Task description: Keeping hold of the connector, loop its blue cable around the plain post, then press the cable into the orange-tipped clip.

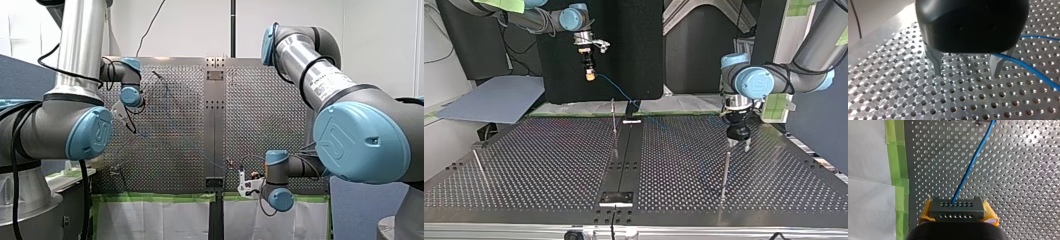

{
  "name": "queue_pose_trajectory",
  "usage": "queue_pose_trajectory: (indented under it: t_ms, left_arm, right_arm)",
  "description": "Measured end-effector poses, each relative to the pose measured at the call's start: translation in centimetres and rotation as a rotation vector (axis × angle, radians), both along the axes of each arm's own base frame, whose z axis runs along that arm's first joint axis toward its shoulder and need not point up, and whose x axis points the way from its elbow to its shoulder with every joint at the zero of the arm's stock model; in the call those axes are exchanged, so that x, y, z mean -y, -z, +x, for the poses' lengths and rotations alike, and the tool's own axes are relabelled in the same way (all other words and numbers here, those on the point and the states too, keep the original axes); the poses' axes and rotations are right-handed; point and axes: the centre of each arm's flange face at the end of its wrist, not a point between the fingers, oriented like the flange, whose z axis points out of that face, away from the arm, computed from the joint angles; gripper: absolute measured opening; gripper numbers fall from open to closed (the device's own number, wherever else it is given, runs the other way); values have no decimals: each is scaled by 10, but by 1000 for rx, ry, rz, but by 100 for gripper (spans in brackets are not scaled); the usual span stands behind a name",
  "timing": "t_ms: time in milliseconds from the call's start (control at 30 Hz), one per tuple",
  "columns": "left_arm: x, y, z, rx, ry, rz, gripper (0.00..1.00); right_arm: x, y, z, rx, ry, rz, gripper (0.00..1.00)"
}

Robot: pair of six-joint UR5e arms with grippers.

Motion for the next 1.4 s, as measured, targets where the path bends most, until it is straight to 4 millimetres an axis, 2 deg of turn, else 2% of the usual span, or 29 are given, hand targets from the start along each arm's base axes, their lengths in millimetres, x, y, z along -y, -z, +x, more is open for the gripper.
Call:
queue_pose_trajectory:
  t_ms: [233, 467, 967, 1233, 1400]
  left_arm:
    - [5, 1, -7, -17, 18, 19, 94]
    - [7, -8, -19, 17, 23, 20, 94]
    - [29, -11, -31, -11, 118, 26, 94]
    - [29, -22, -50, 12, 115, 27, 94]
    - [29, -19, -56, 6, 114, 26, 94]
  right_arm:
    - [0, 0, 0, -1, -1, 2, 0]
    - [0, 0, 0, -1, -1, 1, 0]
    - [0, 0, 0, 0, -1, 1, 0]
    - [0, 0, 0, -2, -1, 2, 0]
    - [-1, 0, 0, -2, -1, 2, 0]
